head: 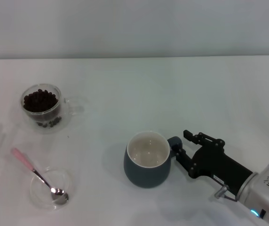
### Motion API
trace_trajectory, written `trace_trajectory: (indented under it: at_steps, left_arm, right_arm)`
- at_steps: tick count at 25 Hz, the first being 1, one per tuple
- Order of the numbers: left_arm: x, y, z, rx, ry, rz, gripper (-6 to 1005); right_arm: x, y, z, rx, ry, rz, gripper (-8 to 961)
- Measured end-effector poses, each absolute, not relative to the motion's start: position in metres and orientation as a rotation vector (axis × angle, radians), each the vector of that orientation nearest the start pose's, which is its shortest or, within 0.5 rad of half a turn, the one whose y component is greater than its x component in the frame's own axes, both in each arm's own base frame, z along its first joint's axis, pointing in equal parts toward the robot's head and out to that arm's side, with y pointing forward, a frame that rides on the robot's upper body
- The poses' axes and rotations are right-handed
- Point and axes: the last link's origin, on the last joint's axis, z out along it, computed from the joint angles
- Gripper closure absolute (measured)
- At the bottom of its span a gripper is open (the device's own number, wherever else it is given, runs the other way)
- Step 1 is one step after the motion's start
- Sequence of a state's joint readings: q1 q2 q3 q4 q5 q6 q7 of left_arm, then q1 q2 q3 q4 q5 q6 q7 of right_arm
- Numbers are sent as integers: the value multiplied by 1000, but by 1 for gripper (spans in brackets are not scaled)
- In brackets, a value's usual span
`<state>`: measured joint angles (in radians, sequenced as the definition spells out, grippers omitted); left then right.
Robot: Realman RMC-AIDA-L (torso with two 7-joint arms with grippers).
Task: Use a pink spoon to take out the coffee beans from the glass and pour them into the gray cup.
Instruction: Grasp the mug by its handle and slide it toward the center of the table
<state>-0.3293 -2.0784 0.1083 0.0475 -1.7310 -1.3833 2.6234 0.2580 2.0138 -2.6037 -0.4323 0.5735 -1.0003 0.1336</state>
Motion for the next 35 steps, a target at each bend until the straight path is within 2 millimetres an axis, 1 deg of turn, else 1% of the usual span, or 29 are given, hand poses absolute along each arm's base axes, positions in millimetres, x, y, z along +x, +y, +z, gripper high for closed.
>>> trace_trajectory:
  at_steps: [5, 12, 21, 24, 29, 35]
  left_arm:
    - [-369, 276, 18, -1527, -679, -865, 232]
    - [-369, 276, 21, -1523, -669, -866, 232]
    - [-369, 277, 24, -1502, -660, -876, 231]
    - [-369, 277, 25, -1502, -659, -876, 231]
    - [-369, 277, 25, -1502, -657, -875, 230]
    - [-369, 278, 26, -1502, -656, -875, 230]
  right_arm:
    - [312, 249, -92, -2143, 481, 646, 517]
    - [318, 242, -93, -2149, 492, 627, 518]
    - [317, 235, -97, -2179, 487, 631, 519]
    - [317, 230, -96, -2175, 480, 653, 520]
    - [323, 223, -94, -2172, 501, 647, 520]
    - [327, 219, -91, -2160, 510, 651, 527]
